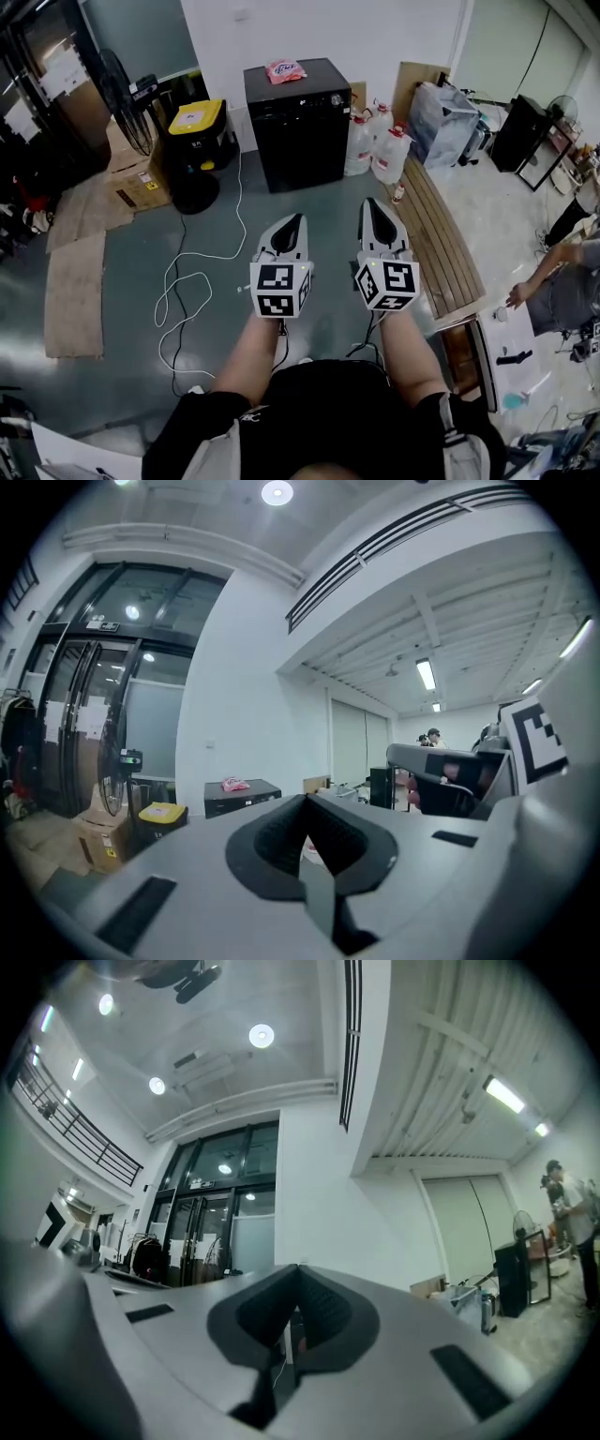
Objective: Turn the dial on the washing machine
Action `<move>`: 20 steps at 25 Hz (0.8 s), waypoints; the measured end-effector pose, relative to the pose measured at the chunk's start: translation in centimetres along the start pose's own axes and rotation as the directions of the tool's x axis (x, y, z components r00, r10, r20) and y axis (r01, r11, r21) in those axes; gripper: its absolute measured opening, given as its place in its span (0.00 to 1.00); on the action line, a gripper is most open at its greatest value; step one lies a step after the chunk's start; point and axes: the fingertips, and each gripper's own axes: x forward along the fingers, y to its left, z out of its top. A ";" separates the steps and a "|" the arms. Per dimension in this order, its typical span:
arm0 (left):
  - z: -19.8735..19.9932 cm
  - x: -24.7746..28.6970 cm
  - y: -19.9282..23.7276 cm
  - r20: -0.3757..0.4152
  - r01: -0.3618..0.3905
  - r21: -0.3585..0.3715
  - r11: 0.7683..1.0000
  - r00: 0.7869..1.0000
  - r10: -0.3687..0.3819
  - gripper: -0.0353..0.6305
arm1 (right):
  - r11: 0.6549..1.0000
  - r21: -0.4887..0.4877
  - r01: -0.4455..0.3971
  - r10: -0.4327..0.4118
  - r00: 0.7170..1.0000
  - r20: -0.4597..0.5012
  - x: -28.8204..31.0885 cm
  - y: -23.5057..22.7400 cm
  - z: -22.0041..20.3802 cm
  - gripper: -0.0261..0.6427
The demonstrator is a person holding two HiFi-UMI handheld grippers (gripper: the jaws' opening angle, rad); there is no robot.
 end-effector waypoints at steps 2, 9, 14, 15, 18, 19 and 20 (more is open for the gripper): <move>-0.2 -0.3 0.5 0.003 0.006 -0.007 1.000 1.000 -0.006 0.07 | 1.000 -0.001 0.003 -0.003 1.000 -0.004 -0.1 0.6 -0.3 0.04; -0.7 -0.4 1.4 0.014 0.030 0.018 0.999 0.999 -0.030 0.07 | 1.000 0.008 0.028 -0.028 0.999 -0.021 0.3 1.5 -1.3 0.04; -0.6 1.0 2.1 0.013 0.028 0.021 0.999 1.000 -0.029 0.07 | 0.998 0.028 0.050 -0.049 0.999 -0.013 1.4 0.5 -1.6 0.04; -0.6 1.5 2.4 0.012 0.024 0.020 1.000 1.000 -0.024 0.07 | 0.998 0.029 0.051 -0.050 0.999 -0.015 1.9 0.3 -1.9 0.04; -0.6 3.3 3.2 0.011 0.013 0.012 1.000 1.000 -0.013 0.07 | 0.998 0.027 0.049 -0.048 0.999 -0.019 3.7 -0.6 -2.5 0.04; -0.5 4.1 3.3 0.013 0.011 0.013 1.000 1.000 -0.011 0.07 | 0.999 0.027 0.046 -0.045 0.999 -0.020 4.4 -1.1 -2.8 0.04; -0.4 5.0 3.4 0.014 0.011 0.015 1.000 1.000 -0.011 0.07 | 0.999 0.028 0.043 -0.042 0.999 -0.021 5.2 -1.6 -3.0 0.04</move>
